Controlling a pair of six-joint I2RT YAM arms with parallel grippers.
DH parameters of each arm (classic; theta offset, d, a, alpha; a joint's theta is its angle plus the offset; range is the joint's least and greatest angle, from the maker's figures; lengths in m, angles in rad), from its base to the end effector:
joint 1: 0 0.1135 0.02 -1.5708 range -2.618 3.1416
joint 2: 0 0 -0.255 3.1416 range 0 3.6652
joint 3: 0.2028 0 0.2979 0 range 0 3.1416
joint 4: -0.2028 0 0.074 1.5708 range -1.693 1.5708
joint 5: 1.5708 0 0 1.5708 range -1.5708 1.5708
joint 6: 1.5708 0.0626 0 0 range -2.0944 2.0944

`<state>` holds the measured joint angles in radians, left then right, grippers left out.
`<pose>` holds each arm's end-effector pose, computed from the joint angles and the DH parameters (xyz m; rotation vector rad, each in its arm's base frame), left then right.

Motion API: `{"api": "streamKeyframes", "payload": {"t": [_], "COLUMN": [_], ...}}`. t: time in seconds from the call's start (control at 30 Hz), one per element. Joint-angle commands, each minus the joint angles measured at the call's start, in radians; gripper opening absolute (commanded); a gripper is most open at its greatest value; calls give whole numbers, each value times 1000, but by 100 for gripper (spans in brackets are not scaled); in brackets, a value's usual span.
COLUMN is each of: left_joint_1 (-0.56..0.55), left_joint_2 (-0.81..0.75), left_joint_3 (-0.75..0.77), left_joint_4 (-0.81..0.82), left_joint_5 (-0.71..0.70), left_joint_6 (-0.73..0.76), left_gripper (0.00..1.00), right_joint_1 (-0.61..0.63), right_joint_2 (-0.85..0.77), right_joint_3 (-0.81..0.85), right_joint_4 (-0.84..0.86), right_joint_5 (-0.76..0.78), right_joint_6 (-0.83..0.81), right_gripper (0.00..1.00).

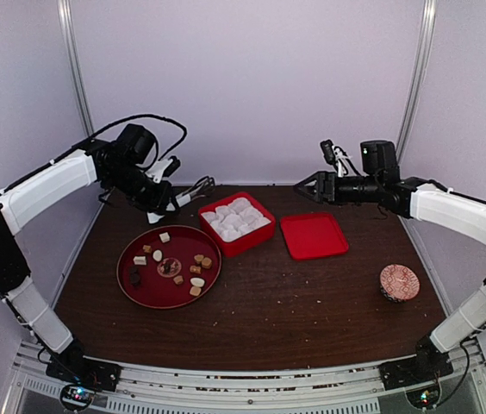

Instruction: Pack the chocolate

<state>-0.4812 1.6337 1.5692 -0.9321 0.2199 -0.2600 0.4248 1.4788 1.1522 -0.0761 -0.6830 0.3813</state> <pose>0.3522 -0.1993 0.2956 0.3756 2.6051 -0.5520 0.3527 0.2029 0.2826 -0.5179 2.0076 1.1831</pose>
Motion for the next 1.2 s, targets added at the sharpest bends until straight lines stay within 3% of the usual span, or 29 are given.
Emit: {"api": "streamKeyframes", "payload": {"t": [0.0, 0.2, 0.6, 0.77, 0.9, 1.17], "left_joint_1": [8, 8, 6, 7, 5, -7], "left_joint_2": [-5, -51, -63, -37, -7, 129], "left_joint_3": [-29, -105, 15, 49, 73, 167], "left_joint_4": [100, 164, 127, 82, 73, 39], "left_joint_5": [71, 142, 219, 178, 239, 288], "left_joint_6": [34, -23, -113, -53, -50, 16], "left_gripper": [9, 9, 6, 6, 6, 6], "right_joint_1": [-8, -13, -26, -26, -27, -56], "right_joint_2": [-92, -159, -241, -287, -321, -242], "right_joint_3": [-78, -135, -54, -72, -51, 32], "right_joint_4": [-6, -53, -236, -221, -256, -420], "right_joint_5": [57, 13, 21, 107, 188, 70], "right_joint_6": [-17, -40, 26, 92, 115, 108], "right_gripper": [73, 73, 76, 81, 83, 74]}}
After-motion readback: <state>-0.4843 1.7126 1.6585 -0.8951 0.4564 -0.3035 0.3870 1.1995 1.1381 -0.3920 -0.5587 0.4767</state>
